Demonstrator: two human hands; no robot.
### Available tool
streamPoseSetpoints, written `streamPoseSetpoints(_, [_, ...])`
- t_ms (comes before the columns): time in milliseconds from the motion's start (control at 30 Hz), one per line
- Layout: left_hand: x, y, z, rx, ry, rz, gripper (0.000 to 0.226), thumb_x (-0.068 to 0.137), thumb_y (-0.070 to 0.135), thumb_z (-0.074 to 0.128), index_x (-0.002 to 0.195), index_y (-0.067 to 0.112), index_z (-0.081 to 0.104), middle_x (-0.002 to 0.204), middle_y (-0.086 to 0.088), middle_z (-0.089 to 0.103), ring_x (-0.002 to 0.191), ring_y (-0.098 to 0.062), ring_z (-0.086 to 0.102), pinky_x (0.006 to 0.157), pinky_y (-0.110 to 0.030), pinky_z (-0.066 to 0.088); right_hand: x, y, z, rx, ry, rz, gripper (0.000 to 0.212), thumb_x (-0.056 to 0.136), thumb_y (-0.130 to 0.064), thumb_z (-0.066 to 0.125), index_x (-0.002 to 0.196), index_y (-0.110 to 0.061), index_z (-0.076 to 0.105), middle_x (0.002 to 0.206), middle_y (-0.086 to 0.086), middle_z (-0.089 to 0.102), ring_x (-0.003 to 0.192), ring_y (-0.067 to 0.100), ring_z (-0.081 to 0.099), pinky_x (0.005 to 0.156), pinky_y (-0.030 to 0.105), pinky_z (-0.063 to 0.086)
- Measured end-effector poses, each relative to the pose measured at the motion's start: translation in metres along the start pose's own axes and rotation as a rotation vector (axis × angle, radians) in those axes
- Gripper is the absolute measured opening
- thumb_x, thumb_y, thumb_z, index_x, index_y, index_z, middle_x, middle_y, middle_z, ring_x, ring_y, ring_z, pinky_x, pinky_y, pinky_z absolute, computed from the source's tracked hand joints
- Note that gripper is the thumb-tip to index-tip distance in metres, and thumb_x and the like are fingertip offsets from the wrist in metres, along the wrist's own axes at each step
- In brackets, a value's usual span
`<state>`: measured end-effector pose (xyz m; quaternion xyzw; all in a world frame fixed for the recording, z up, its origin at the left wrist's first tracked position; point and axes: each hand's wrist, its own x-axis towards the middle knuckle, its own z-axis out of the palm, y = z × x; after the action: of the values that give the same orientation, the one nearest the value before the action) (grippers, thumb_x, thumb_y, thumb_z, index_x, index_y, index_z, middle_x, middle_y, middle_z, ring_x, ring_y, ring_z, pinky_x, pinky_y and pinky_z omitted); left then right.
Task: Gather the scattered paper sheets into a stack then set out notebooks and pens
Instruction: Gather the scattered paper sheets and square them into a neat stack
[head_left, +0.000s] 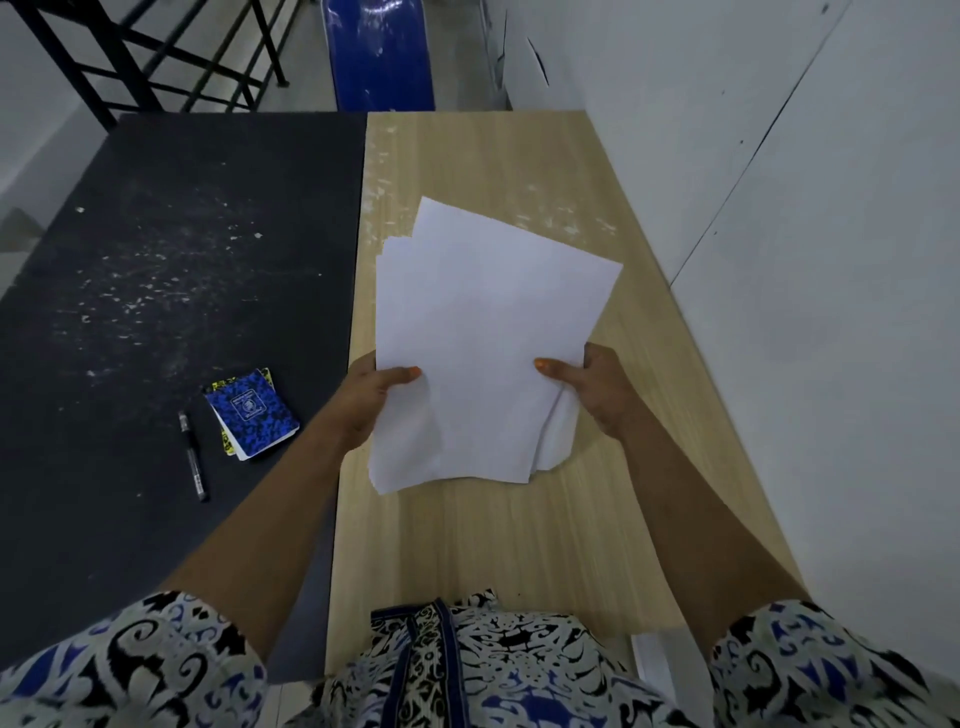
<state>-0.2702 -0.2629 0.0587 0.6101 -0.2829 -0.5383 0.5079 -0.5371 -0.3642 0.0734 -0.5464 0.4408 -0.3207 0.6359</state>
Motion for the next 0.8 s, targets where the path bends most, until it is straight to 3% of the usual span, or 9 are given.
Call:
streamPoseSetpoints(133, [0.001, 0.012, -0.001, 0.002, 0.129, 0.076, 0.021, 0.081, 0.012, 0.068, 0.101, 0.019, 0.069, 0.102, -0.004, 0.071, 0.096, -0.029, 0.066, 0.083, -0.041, 0.053, 0.0, -0.015, 0.012, -0.006, 0.011, -0.076, 0.032, 0.081, -0.013, 0.075, 0.112, -0.014, 0.067, 0.111, -0.002, 0.071, 0.103, 0.015, 0.068, 0.09, 0.029, 0.054])
streamPoseSetpoints(267, [-0.002, 0.019, 0.002, 0.007, 0.181, 0.139, 0.017, 0.086, 0.005, 0.062, 0.094, 0.019, 0.067, 0.093, -0.002, 0.069, 0.085, -0.023, 0.065, 0.072, -0.035, 0.051, -0.001, -0.022, 0.019, -0.005, 0.007, -0.092, 0.033, 0.078, -0.007, 0.076, 0.11, -0.012, 0.067, 0.111, 0.001, 0.071, 0.101, 0.015, 0.068, 0.088, 0.031, 0.055])
streamPoseSetpoints(433, [-0.007, 0.021, 0.006, 0.019, 0.189, 0.163, 0.02, 0.085, 0.003, 0.057, 0.092, 0.019, 0.066, 0.091, -0.001, 0.067, 0.084, -0.021, 0.063, 0.071, -0.032, 0.05, -0.008, -0.024, 0.024, 0.037, -0.004, -0.11, 0.033, 0.075, -0.001, 0.077, 0.102, -0.018, 0.068, 0.104, -0.004, 0.072, 0.095, 0.008, 0.069, 0.077, 0.022, 0.055])
streamPoseSetpoints(667, [-0.016, 0.015, 0.003, -0.031, 0.151, 0.166, 0.026, 0.07, 0.018, 0.061, 0.095, 0.021, 0.066, 0.089, 0.007, 0.07, 0.081, -0.013, 0.067, 0.07, -0.028, 0.051, -0.013, -0.011, 0.029, 0.075, 0.022, -0.097, 0.039, 0.076, -0.008, 0.078, 0.114, -0.008, 0.067, 0.112, 0.004, 0.072, 0.102, 0.021, 0.068, 0.085, 0.036, 0.056])
streamPoseSetpoints(800, [-0.019, 0.01, 0.002, -0.028, 0.223, 0.176, 0.02, 0.078, 0.009, 0.067, 0.096, 0.017, 0.067, 0.093, 0.001, 0.069, 0.087, -0.021, 0.064, 0.07, -0.031, 0.05, -0.016, -0.01, 0.033, 0.121, 0.061, -0.103, 0.03, 0.078, -0.006, 0.075, 0.107, -0.009, 0.069, 0.107, 0.005, 0.073, 0.099, 0.022, 0.07, 0.082, 0.035, 0.057])
